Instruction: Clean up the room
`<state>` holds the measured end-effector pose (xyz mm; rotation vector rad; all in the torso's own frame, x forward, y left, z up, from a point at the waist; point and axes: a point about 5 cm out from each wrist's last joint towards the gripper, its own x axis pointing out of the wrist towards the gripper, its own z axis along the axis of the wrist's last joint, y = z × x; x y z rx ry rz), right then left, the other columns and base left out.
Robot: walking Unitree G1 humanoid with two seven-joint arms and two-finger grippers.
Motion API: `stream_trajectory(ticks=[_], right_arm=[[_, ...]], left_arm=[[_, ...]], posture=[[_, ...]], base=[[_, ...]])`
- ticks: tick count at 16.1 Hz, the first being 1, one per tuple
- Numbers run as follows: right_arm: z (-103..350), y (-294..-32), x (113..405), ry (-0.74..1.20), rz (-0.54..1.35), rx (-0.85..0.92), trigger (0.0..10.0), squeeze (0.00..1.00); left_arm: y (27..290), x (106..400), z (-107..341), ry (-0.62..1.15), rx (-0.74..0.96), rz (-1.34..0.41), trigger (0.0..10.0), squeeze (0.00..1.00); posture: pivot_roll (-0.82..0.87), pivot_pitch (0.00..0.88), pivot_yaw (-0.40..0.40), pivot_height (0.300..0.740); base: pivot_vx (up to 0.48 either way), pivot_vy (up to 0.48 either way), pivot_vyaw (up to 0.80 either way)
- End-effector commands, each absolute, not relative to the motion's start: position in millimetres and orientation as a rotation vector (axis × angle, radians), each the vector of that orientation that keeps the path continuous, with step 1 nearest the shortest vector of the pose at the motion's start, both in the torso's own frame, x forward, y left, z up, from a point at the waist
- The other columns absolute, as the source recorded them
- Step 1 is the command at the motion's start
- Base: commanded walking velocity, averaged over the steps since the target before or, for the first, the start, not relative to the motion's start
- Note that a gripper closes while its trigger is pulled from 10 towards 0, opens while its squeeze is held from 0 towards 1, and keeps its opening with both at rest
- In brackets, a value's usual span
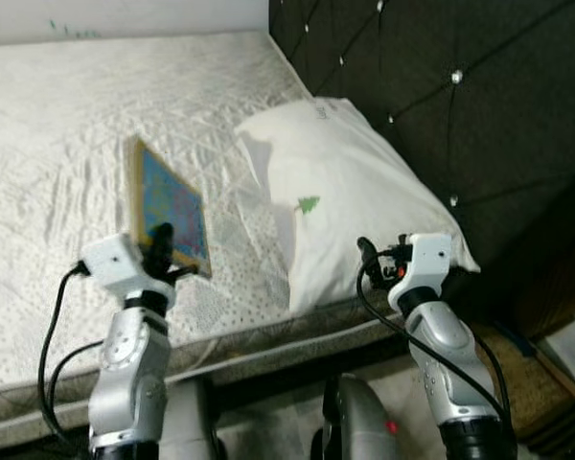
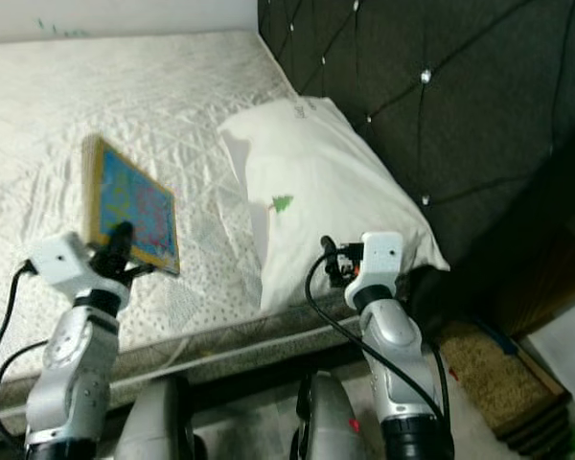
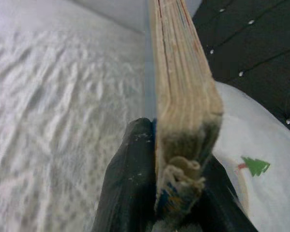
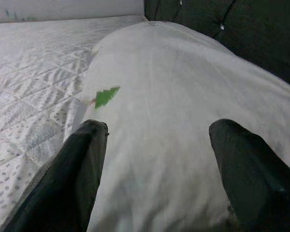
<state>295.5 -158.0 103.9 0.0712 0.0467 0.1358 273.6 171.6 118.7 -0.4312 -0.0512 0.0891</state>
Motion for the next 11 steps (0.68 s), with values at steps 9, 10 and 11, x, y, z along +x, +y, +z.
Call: stream_trajectory(ticks=[9,10,11], right_arm=[[108,-161,293,0.042,0.156,0.071,10.0,0.00],[108,-161,293,0.043,0.160,0.071,10.0,0.00],[110,-161,292,0.041,0.165,0.072,10.0,0.00]], left_arm=[[175,291,119,-0.074,-0.677,0.146,10.0,0.00],[175,293,119,-0.072,-0.700,0.142,10.0,0.00],[174,296,119,-0.082,-0.721,0.136,10.0,0.00]], posture=[[-0.07,0.106,-0.057,0.557],[-0.08,0.111,-0.057,0.547],[-0.08,0.117,-0.060,0.537]], base=[[0.000,0.000,0.00],[0.000,0.000,0.00],[0.000,0.000,0.00]])
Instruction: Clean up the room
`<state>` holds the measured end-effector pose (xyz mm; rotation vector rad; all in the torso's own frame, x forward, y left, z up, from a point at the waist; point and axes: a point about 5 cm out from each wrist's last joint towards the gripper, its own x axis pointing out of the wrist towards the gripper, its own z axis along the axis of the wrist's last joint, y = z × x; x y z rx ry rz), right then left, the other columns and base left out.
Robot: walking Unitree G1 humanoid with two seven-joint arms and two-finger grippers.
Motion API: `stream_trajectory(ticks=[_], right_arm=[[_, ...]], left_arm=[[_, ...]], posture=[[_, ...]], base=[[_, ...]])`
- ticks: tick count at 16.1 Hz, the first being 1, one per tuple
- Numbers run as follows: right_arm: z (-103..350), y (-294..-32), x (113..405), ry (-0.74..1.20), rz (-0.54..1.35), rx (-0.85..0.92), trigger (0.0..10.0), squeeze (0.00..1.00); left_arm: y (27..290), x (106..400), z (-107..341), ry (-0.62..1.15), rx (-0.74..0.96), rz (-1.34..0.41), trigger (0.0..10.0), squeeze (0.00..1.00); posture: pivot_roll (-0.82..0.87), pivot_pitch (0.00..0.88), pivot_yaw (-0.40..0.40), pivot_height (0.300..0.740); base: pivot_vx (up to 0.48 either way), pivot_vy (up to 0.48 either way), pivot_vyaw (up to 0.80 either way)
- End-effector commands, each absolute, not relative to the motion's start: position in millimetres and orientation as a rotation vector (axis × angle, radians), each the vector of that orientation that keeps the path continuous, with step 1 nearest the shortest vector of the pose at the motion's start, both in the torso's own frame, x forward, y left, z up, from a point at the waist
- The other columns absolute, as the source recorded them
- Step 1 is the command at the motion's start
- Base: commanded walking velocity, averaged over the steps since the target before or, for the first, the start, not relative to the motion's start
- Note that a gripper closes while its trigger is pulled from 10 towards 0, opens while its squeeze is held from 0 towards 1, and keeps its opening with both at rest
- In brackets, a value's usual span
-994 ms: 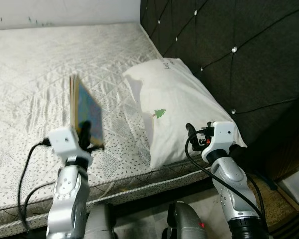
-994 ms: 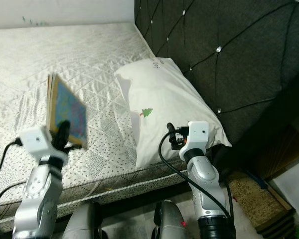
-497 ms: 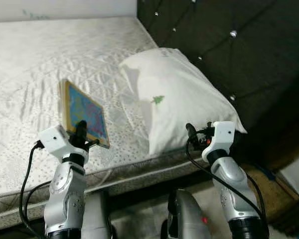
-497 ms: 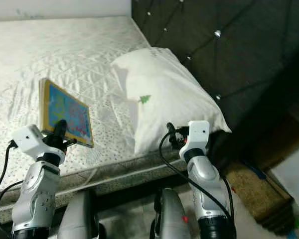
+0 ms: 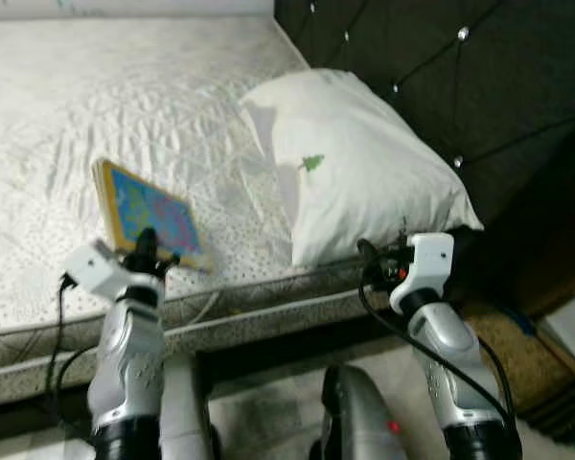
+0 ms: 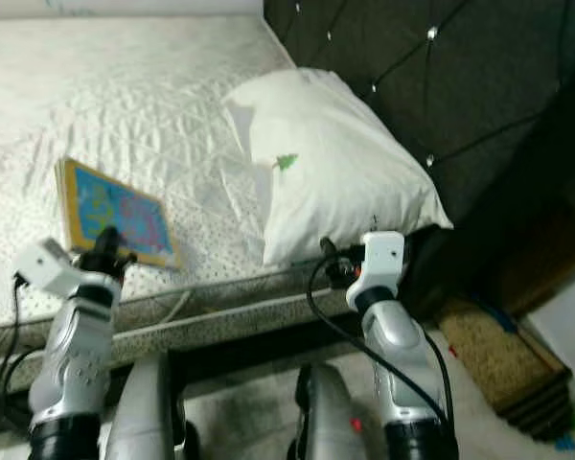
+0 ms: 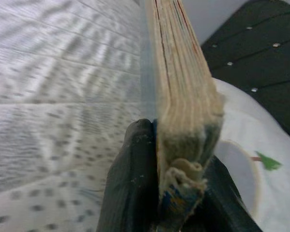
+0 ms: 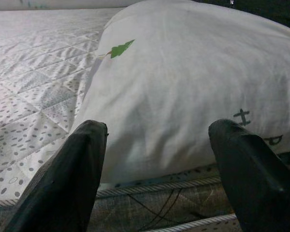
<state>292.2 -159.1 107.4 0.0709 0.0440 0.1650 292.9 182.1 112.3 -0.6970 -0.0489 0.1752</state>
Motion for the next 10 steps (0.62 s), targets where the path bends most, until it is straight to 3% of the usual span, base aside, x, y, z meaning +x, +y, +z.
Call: stream_trajectory(ticks=[1,6,10], right_arm=[[112,-162,289,0.035,0.175,0.074,10.0,0.00],[120,-173,266,0.050,0.232,0.056,10.0,0.00],[134,-162,245,0.063,0.368,0.121,10.0,0.00]], left_arm=[[175,299,120,-0.099,-0.728,0.132,10.0,0.00],[171,325,125,-0.177,-0.806,0.105,10.0,0.00],[167,341,124,-0.202,-0.850,0.080,10.0,0.00]], posture=[[-0.09,0.123,-0.061,0.528],[-0.18,0.190,-0.096,0.528],[-0.23,0.231,-0.109,0.528]], base=[[0.000,0.000,0.00],[0.000,0.000,0.00],[0.000,0.000,0.00]])
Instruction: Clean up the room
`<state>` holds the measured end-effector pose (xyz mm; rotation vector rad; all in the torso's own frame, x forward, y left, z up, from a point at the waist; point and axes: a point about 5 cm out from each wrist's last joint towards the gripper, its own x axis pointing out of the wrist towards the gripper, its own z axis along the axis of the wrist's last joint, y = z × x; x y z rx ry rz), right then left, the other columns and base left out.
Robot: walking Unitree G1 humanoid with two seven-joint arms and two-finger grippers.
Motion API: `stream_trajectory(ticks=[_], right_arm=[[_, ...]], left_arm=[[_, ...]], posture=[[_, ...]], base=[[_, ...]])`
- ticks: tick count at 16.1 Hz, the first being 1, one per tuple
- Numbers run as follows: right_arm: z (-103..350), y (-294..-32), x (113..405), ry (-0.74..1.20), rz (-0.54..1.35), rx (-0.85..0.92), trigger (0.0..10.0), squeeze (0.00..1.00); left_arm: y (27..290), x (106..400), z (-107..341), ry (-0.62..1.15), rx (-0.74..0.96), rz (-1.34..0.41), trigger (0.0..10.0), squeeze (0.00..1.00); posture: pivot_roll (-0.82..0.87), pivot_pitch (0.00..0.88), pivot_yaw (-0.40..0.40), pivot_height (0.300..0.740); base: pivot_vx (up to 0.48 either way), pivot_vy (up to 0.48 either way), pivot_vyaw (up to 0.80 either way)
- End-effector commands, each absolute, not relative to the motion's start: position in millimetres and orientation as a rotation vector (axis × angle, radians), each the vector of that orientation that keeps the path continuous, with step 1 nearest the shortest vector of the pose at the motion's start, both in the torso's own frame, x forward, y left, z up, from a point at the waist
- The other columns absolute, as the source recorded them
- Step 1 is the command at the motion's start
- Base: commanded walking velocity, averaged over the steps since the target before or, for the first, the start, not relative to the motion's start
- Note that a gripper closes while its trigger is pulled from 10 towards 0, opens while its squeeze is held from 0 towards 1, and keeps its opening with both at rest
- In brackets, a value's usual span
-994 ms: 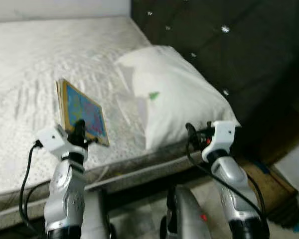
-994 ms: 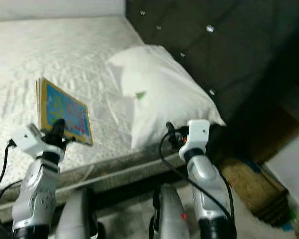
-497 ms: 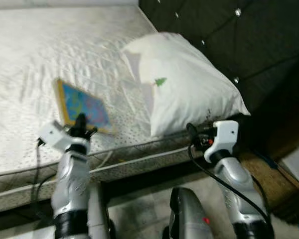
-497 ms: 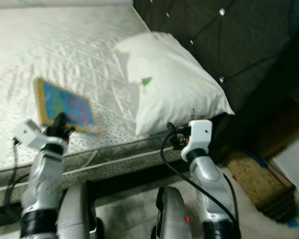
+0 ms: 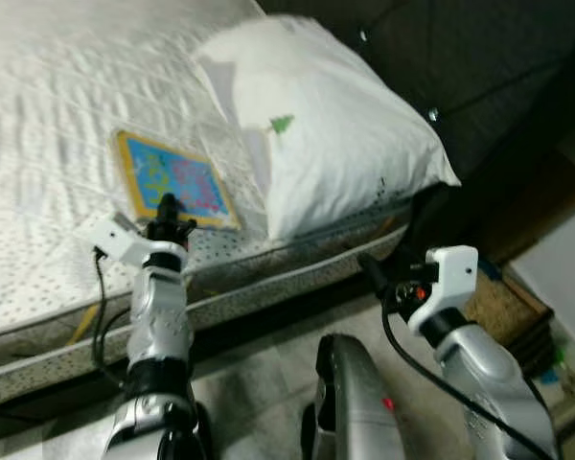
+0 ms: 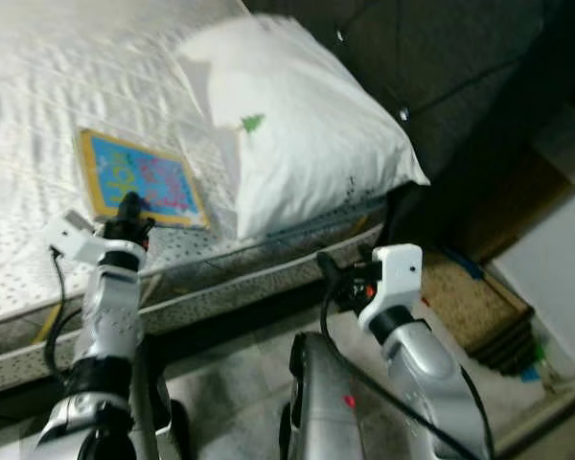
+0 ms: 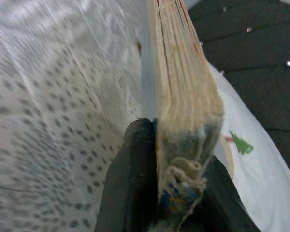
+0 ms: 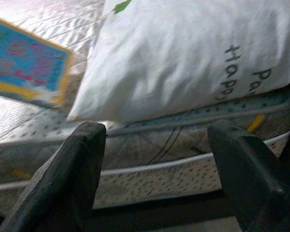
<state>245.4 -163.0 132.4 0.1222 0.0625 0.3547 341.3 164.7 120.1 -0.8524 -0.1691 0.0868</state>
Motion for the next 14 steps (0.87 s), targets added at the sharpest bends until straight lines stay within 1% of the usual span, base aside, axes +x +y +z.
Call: stream_trajectory(ticks=[1,4,6,9,14], right_arm=[[138,-161,236,0.074,0.394,0.129,10.0,0.00],[144,-162,227,0.091,0.409,0.133,10.0,0.00],[149,-163,225,0.104,0.410,0.133,10.0,0.00],[151,-163,226,0.102,0.412,0.128,10.0,0.00],[151,-157,229,0.100,0.417,0.130,10.0,0.00]], left_arm=[[163,346,122,-0.196,-0.867,0.068,10.0,0.00],[153,354,116,-0.177,-0.914,0.049,10.0,0.00],[146,357,103,-0.123,-0.953,0.062,10.0,0.00],[137,359,94,-0.056,-0.986,0.073,10.0,0.00],[115,358,86,0.021,-0.992,0.031,10.0,0.00]], posture=[[-0.25,0.253,-0.113,0.528],[-0.28,0.275,-0.115,0.528],[-0.30,0.275,-0.116,0.528],[-0.30,0.276,-0.117,0.528],[-0.29,0.265,-0.105,0.528]], base=[[0.000,0.000,0.00],[0.000,0.000,0.00],[0.000,0.000,0.00],[0.000,0.000,0.00],[0.000,0.000,0.00]])
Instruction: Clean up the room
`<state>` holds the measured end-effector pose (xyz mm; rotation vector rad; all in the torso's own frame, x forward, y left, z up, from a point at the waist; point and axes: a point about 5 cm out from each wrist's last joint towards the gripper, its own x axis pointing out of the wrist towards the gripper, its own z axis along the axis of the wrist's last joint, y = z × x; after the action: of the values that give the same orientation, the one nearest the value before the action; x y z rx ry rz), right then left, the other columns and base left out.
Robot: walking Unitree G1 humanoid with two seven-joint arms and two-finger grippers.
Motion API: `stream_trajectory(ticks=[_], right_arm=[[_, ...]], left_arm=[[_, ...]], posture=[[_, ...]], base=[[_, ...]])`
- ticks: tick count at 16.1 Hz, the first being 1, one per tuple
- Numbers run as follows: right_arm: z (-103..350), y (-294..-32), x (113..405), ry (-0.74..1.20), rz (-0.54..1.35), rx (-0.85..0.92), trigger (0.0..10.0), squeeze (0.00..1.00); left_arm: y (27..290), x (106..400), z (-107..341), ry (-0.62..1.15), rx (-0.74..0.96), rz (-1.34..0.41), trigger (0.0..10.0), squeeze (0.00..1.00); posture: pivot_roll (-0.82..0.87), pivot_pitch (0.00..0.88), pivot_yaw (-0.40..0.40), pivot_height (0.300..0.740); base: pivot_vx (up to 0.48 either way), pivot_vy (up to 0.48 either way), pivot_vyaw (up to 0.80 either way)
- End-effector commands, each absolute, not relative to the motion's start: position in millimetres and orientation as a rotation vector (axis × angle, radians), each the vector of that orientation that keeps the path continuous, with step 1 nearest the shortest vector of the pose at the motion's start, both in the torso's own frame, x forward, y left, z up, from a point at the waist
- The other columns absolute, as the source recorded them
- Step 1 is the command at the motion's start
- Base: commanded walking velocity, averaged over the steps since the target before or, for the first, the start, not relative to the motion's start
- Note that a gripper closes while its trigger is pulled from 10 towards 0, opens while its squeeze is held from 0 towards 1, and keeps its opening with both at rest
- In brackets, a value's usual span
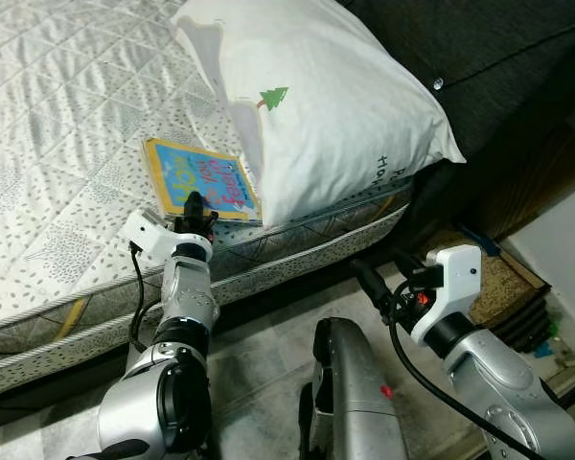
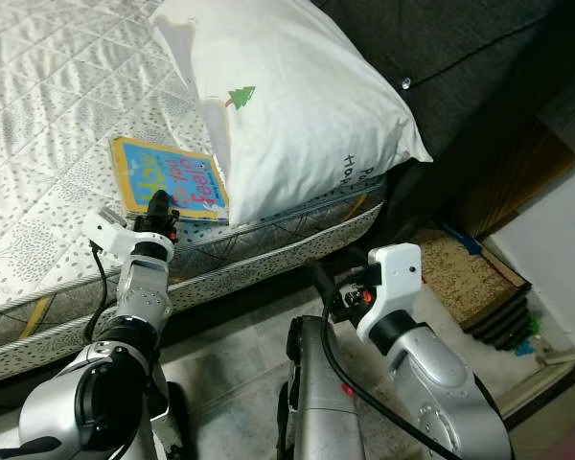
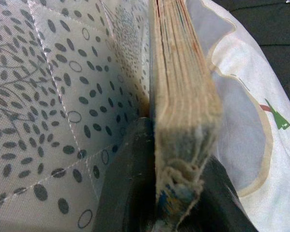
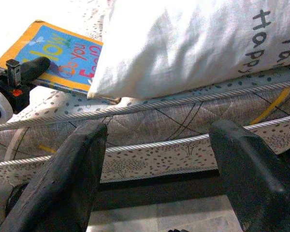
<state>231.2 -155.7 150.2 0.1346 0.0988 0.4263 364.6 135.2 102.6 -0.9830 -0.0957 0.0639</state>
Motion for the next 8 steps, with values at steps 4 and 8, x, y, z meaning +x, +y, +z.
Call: stream_trajectory(ticks=[4,8], right_arm=[[151,-156,231,0.095,0.414,0.130,10.0,0.00],[151,-154,234,0.088,0.417,0.130,10.0,0.00]], left_arm=[[103,354,78,0.072,-0.973,0.011,10.0,0.00],[98,352,73,0.118,-0.973,-0.015,10.0,0.00]], posture=[[-0.28,0.254,-0.096,0.528],[-0.28,0.241,-0.093,0.528]], base=[[0.000,0.000,0.00],[0.000,0.000,0.00]])
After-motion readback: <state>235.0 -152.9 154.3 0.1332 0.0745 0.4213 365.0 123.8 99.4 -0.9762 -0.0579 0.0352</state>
